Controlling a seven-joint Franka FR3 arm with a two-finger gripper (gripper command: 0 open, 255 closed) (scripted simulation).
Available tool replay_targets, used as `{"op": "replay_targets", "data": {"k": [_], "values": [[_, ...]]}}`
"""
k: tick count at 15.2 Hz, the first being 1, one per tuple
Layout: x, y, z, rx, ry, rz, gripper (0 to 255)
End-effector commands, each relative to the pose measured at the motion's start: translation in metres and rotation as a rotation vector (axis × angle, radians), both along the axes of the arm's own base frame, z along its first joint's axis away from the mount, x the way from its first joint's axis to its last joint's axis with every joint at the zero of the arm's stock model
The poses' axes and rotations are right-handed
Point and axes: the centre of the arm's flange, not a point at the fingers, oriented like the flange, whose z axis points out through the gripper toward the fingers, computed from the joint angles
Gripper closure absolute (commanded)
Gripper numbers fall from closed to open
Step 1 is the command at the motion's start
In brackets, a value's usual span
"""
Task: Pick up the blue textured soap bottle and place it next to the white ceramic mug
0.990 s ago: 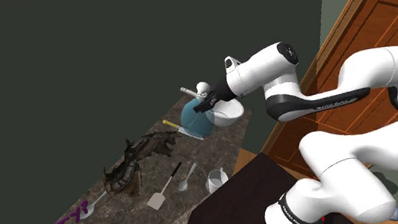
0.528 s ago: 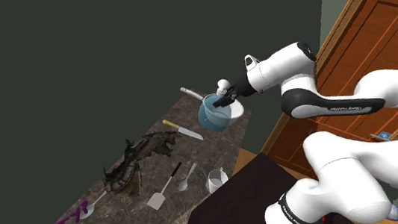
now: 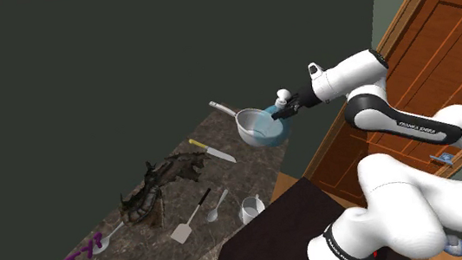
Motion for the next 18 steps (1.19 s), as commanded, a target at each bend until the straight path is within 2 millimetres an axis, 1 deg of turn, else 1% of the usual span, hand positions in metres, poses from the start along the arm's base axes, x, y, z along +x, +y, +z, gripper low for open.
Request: {"op": "replay_targets", "data": {"k": [1,5,6,18], "values": [[-0.005,-0.027,0.001,-0.003,-0.001,0.005,255],[-0.015,-0.079,0.001,-0.003,-0.001,0.005,255],[-0.019,-0.098,0.001,-0.003,-0.001,0.005,255],[-0.019,-0.098,-0.062,-0.003,-0.001,0.005,255]]}}
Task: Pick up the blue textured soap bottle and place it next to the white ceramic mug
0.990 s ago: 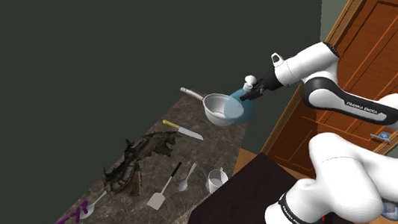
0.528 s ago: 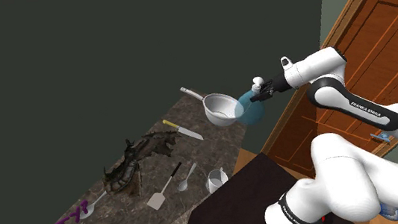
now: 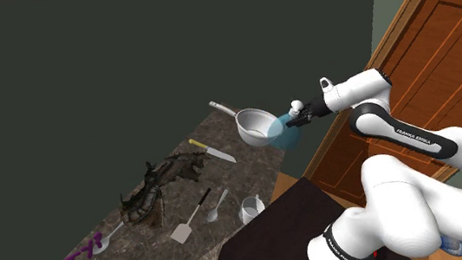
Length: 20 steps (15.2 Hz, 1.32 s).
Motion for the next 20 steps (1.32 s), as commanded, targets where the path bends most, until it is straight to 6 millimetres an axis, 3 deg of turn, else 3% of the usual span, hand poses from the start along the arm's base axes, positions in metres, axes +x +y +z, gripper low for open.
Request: {"op": "replay_targets", "data": {"k": [1,20], "values": [[0.000,0.001,-0.010,0.000,-0.001,0.000,255],[0.000,0.001,-0.110,0.000,-0.001,0.000,255]]}}
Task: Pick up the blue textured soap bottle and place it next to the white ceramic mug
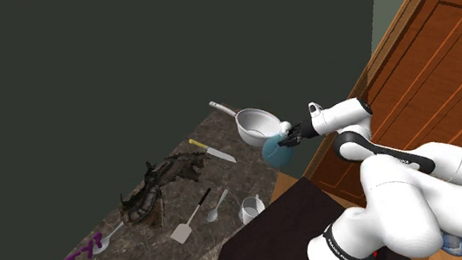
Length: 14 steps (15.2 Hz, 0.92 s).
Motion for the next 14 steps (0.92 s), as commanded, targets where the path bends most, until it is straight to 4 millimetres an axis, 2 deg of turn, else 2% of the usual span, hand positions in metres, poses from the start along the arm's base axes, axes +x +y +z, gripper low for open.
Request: {"op": "replay_targets", "data": {"k": [1,14], "values": [[0.000,0.000,-0.012,-0.001,-0.001,0.000,255],[0.000,0.000,-0.081,-0.001,-0.001,0.000,255]]}}
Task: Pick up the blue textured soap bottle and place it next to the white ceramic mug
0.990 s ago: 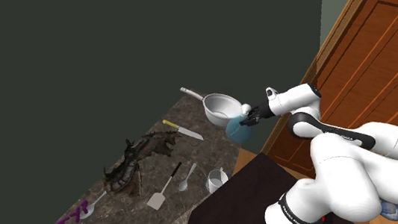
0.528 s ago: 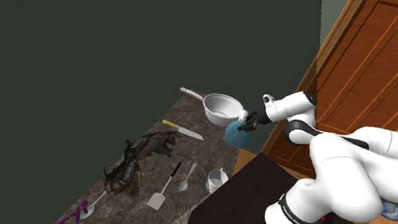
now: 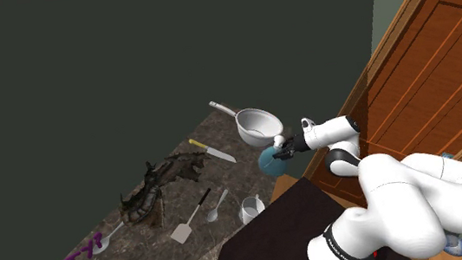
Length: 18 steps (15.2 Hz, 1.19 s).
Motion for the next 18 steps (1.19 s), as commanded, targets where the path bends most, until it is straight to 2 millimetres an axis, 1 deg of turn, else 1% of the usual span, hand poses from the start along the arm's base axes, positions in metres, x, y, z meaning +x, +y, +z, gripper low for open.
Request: {"op": "replay_targets", "data": {"k": [1,16,18], "values": [[0.000,0.000,-0.012,-0.001,0.000,0.000,255],[0.000,0.000,-0.091,-0.001,0.000,0.000,255],[0.000,0.000,-0.093,-0.001,0.000,0.000,255]]}}
